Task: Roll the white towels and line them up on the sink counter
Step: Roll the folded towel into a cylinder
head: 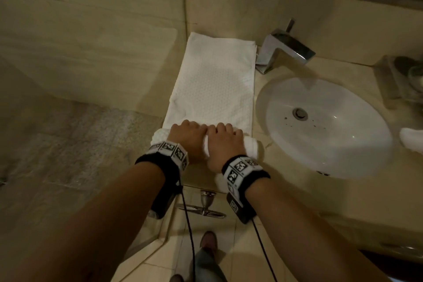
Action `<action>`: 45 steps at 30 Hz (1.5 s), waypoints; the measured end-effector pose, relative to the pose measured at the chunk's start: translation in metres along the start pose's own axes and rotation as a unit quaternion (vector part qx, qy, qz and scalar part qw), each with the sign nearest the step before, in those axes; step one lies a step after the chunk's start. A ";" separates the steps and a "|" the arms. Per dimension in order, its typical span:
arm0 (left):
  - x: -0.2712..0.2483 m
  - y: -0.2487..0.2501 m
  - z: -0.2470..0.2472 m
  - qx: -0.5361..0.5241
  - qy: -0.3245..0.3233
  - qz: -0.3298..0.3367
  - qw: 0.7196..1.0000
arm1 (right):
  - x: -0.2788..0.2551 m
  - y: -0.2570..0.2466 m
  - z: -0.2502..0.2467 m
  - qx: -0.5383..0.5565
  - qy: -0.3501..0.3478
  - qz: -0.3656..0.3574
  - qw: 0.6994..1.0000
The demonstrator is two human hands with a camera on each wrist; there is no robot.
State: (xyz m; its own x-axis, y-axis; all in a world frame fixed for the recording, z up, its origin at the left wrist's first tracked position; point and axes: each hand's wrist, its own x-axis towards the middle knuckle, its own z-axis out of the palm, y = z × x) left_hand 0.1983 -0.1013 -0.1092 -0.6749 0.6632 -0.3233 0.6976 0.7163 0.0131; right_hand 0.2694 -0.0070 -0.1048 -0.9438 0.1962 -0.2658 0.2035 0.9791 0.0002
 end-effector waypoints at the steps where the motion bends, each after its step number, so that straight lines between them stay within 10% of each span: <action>1: -0.006 0.000 0.003 0.006 0.047 0.000 0.999 | 0.007 0.001 -0.002 0.012 -0.014 -0.001 1.000; 7: -0.024 0.001 0.024 0.064 0.224 0.071 0.970 | 0.026 0.012 -0.012 0.098 -0.064 0.003 0.993; 17: 0.023 -0.005 -0.015 -0.010 0.034 0.026 0.999 | -0.004 0.001 0.012 0.007 0.131 0.006 0.991; 21: 0.035 -0.009 -0.023 -0.068 -0.020 -0.002 0.997 | 0.026 0.013 -0.011 0.055 0.003 -0.007 0.998; 29: 0.004 -0.007 -0.017 0.081 0.070 0.083 0.991 | 0.058 0.023 -0.031 0.109 -0.102 -0.002 0.989; 45: 0.066 -0.013 -0.035 -0.066 -0.064 0.021 0.996 | 0.041 0.023 -0.024 -0.001 0.001 -0.022 1.000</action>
State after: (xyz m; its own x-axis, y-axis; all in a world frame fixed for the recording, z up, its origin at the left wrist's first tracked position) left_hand 0.1365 -0.0590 -0.0976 -0.6042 0.6663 -0.4370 0.6812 0.7165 0.1505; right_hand 0.2288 0.0247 -0.0930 -0.9523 0.1538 -0.2637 0.1618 0.9868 -0.0087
